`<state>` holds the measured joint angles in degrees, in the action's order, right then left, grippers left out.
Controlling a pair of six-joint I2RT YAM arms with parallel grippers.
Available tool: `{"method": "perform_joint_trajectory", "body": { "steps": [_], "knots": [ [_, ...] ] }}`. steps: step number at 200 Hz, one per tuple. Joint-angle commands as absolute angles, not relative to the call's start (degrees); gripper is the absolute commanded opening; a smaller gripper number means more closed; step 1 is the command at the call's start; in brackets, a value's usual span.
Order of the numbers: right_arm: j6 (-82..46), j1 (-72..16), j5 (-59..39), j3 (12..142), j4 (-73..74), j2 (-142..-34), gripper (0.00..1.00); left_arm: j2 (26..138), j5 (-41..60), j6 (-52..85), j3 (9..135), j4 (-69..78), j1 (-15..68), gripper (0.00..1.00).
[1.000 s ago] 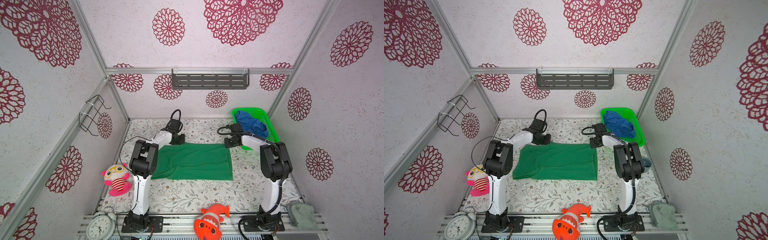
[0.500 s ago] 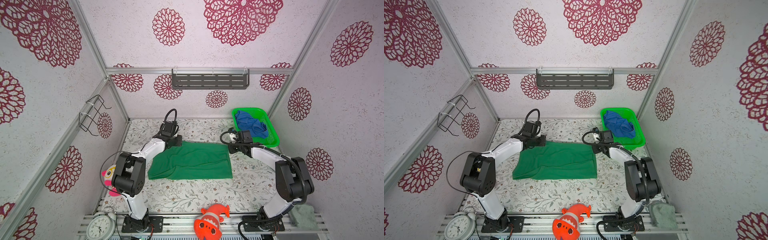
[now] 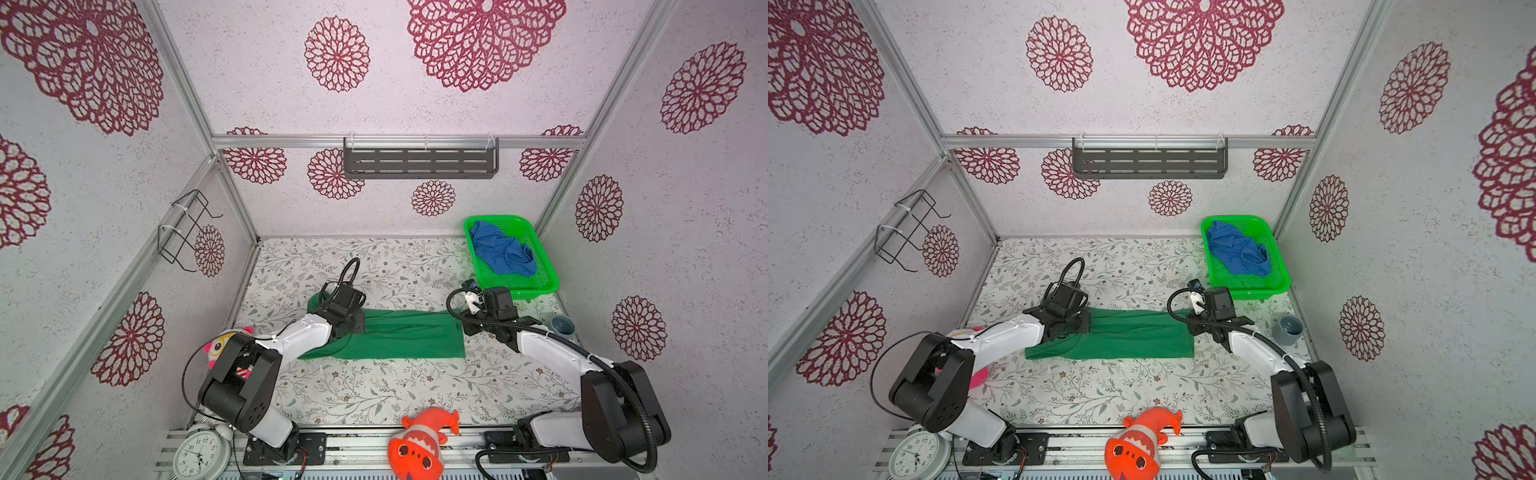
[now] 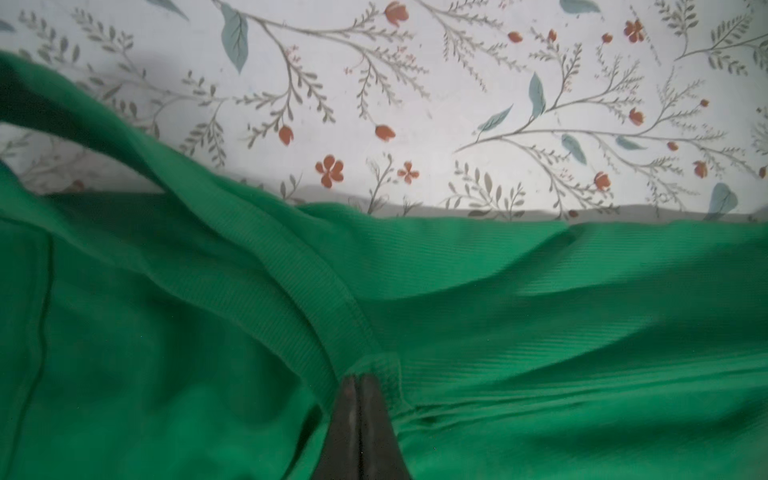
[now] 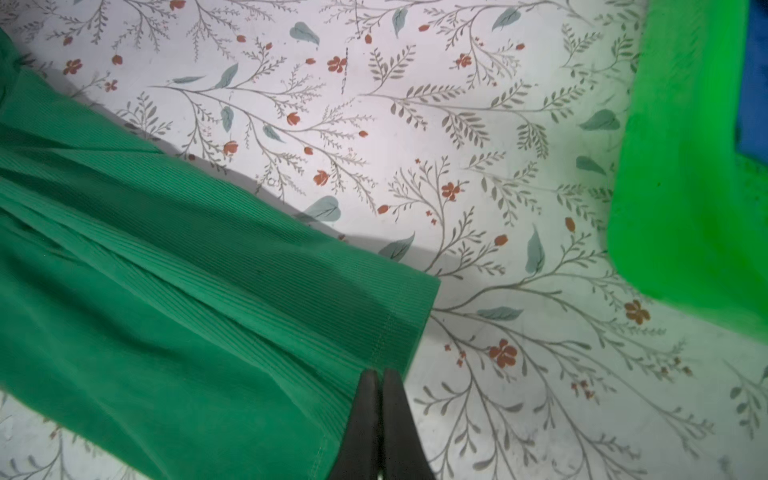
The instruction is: Fold and stack the tank tops
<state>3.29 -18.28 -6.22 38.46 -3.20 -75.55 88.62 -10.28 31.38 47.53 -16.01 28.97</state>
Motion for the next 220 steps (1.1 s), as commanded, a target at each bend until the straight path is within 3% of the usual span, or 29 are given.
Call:
{"method": "perform_joint_trajectory", "body": {
  "steps": [1, 18, 30, 38, 46, 59, 74, 94, 135, 166, 220],
  "knots": [
    [-1.6, -18.9, -4.6, 35.7, -5.0, -72.0, 0.00, 84.8, -15.4, 39.8, 43.6, -14.7, 30.5, 0.00],
    [-2.5, -20.4, -3.2, 33.1, -3.6, -68.2, 0.00, 82.1, -16.7, 44.1, 40.3, -14.9, 31.6, 0.00],
    [-4.4, -20.3, -2.4, 33.3, -4.8, -65.8, 0.11, 79.8, -17.6, 46.5, 38.5, -16.0, 32.2, 0.00],
    [-4.7, -20.1, -2.3, 33.8, -5.9, -65.0, 0.21, 77.9, -18.6, 47.6, 37.7, -17.4, 32.6, 0.10],
    [-4.5, -20.0, -2.2, 34.4, -7.3, -64.6, 0.36, 75.9, -19.6, 47.7, 36.9, -18.9, 32.6, 0.29],
    [-4.4, -19.5, -1.8, 35.6, -9.7, -64.7, 0.39, 72.5, -21.3, 47.7, 37.2, -22.1, 32.6, 0.48],
    [-6.2, -19.2, -1.1, 38.2, -12.8, -65.4, 0.40, 69.7, -22.9, 46.4, 39.3, -26.1, 32.2, 0.55],
    [-12.3, -19.2, -1.1, 43.1, -16.7, -68.0, 0.40, 69.4, -21.7, 44.2, 43.1, -30.2, 29.3, 0.55],
    [-22.6, -22.0, -5.4, 51.0, -19.4, -76.9, 0.36, 77.4, -16.2, 41.0, 49.2, -29.0, 23.0, 0.43],
    [-27.6, -24.9, -4.3, 51.2, -19.7, -80.7, 0.31, 83.5, -9.1, 42.2, 54.1, -24.1, 24.4, 0.38],
    [-32.2, -29.9, -1.9, 47.5, -19.9, -84.6, 0.28, 94.1, -5.3, 43.7, 57.3, -22.1, 31.3, 0.33]
  ]
}}
